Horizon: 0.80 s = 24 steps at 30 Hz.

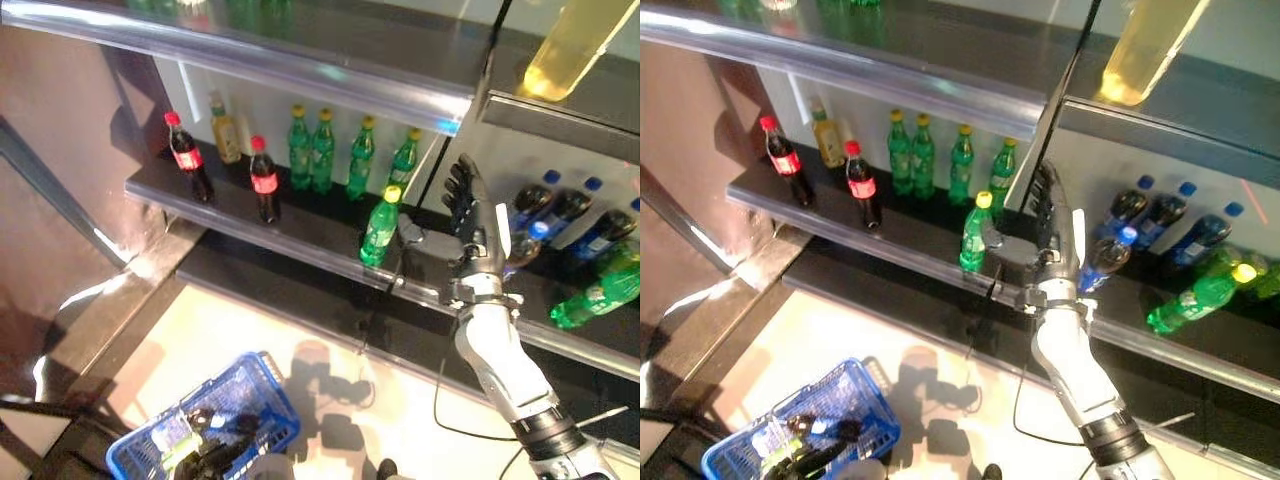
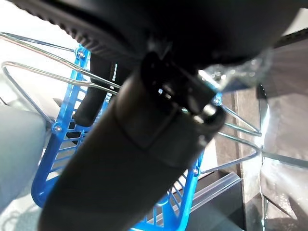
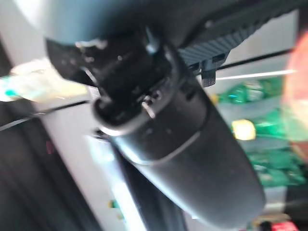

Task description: Pick up the drink and place into the basket.

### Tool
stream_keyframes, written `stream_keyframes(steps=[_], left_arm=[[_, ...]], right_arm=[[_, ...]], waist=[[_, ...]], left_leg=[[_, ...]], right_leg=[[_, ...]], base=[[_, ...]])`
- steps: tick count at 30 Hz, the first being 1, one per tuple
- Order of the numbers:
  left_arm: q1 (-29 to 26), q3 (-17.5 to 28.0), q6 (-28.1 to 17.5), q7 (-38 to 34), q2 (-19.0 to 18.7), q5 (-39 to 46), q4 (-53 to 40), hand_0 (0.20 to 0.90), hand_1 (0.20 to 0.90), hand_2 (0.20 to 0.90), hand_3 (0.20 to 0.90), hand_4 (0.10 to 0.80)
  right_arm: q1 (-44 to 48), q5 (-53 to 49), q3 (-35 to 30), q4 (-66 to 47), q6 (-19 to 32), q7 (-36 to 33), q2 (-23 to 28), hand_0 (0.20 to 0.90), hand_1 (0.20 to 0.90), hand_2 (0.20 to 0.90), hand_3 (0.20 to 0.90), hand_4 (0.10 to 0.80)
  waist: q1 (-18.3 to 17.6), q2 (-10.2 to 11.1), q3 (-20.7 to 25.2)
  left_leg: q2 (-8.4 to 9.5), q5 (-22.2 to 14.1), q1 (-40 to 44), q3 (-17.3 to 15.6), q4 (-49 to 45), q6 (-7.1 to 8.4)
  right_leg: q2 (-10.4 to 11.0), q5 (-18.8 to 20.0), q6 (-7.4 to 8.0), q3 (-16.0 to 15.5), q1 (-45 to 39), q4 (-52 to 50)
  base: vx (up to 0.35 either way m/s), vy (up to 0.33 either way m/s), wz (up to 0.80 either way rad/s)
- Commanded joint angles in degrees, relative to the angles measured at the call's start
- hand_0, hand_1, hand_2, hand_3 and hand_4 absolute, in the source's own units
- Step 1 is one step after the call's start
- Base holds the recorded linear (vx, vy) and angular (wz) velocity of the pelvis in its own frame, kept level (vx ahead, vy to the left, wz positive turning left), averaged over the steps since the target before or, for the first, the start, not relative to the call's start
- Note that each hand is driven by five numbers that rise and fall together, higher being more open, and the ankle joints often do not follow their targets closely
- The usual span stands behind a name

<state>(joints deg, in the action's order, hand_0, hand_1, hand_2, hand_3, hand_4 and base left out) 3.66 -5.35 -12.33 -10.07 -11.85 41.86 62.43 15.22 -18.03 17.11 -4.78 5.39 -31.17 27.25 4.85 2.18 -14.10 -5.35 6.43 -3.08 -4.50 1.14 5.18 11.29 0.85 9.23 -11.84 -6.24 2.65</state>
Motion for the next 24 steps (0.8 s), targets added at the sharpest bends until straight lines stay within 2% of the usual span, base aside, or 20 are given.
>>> stream_keyframes(steps=[1, 4, 10, 24], left_arm=[[-2.0, -3.9, -2.7, 1.0, -0.7, -1.9, -5.0, 0.3, 0.3, 0.3, 0.2, 0.1], [-4.0, -4.4, -2.6, -0.1, -0.8, -0.6, -5.9, 0.3, 0.3, 0.3, 0.2, 0.1], [-4.6, -4.9, -3.7, -1.3, -0.3, 0.7, -7.1, 0.3, 0.3, 0.3, 0.2, 0.1], [-7.8, -8.5, -6.6, -1.4, -0.2, 2.9, -13.5, 0.3, 0.3, 0.3, 0.2, 0.1]], right_arm=[[11.2, 5.6, -3.6, -2.5, 1.3, -12.4, -0.9, 0.9, 0.9, 0.9, 0.9, 0.8], [12.6, 5.8, -4.2, -2.4, 0.2, -16.1, -1.9, 0.9, 0.9, 0.9, 0.9, 0.8], [12.5, 5.8, -4.2, -3.5, -1.8, -18.4, -2.0, 0.9, 0.9, 0.9, 0.9, 0.8], [18.0, 4.5, -5.0, -0.7, -0.9, -22.0, -1.9, 0.9, 0.9, 0.9, 0.9, 0.8]], waist=[[1.9, 0.5, -3.7], [1.6, 0.3, -6.6], [1.2, -0.2, -9.5], [1.0, -1.4, -15.7]], left_leg=[[-2.72, -7.7, -2.3, 2.1, -12.0, 0.91], [-2.6, -7.3, -4.6, 2.7, -12.7, 0.96], [-2.18, -7.0, -6.7, 3.5, -13.7, 0.8], [-1.39, -7.9, -13.2, 4.6, -19.8, 0.18]], right_leg=[[4.5, 3.0, 0.73, 0.7, 8.2, -6.8], [4.4, 3.0, 0.45, 1.1, 10.2, -7.8], [4.4, 2.8, 0.13, 1.8, 12.2, -9.1], [4.4, 1.9, -0.91, 2.8, 18.1, -14.2]], base=[[-0.165, -0.004, 0.22], [-0.15, 0.018, 0.09], [-0.039, 0.023, 0.01], [-0.005, 0.001, -0.01]])
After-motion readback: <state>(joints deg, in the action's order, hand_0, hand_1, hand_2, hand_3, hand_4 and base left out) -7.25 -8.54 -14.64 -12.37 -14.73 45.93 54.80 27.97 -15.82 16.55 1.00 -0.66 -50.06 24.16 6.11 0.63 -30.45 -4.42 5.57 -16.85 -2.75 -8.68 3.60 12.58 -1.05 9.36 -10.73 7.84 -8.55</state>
